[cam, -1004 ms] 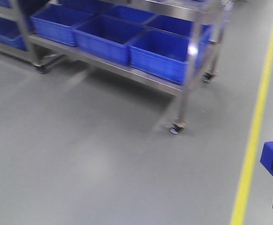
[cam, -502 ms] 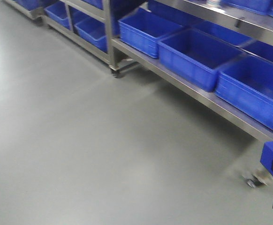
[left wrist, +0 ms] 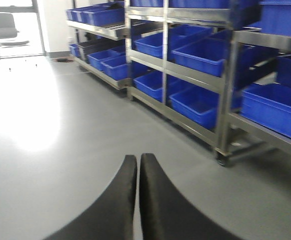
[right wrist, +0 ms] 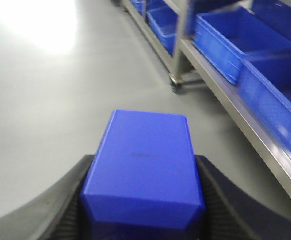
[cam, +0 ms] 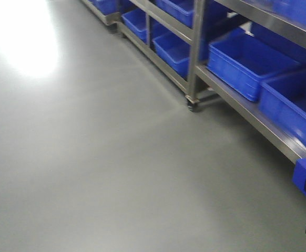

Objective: Pour parts from conveyor to right shelf
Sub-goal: 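Drive into the aisle between shelves of blue bins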

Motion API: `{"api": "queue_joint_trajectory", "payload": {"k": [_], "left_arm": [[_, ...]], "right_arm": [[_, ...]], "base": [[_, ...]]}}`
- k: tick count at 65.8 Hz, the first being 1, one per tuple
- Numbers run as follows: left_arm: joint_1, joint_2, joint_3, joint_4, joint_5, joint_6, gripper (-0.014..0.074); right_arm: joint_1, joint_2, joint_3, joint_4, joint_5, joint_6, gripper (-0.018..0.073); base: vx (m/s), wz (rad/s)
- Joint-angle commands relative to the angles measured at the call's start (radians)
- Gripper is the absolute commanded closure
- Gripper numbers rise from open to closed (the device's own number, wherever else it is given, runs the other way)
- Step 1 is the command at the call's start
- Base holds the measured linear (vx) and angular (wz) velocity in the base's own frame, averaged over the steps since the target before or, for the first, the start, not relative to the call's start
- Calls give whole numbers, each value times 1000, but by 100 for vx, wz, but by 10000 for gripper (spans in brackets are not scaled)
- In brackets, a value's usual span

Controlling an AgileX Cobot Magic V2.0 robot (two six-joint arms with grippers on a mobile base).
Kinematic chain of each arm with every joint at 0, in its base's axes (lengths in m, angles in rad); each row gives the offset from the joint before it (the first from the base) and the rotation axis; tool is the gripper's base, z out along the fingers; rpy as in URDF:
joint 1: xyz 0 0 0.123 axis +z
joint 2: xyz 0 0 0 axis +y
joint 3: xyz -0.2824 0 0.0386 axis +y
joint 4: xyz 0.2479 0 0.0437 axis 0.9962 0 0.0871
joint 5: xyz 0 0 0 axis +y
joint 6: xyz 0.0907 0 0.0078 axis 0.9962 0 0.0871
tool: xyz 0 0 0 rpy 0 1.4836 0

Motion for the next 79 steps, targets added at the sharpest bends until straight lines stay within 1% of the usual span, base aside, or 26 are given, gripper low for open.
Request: {"api": "queue_joint_trajectory", "payload": {"k": [1,40,79], "left_arm": [[3,18,-20,-8,-78,-8,603],[3,18,-20,-8,-78,-8,603],[3,18,-20,-8,-78,-8,603]], "right_arm": [[1,6,-28,-7,-77,-8,568],[1,6,-28,-7,-78,-8,568],[1,6,-28,-7,-78,-8,568]], "base": [[66,52],[68,48],[70,21]]}}
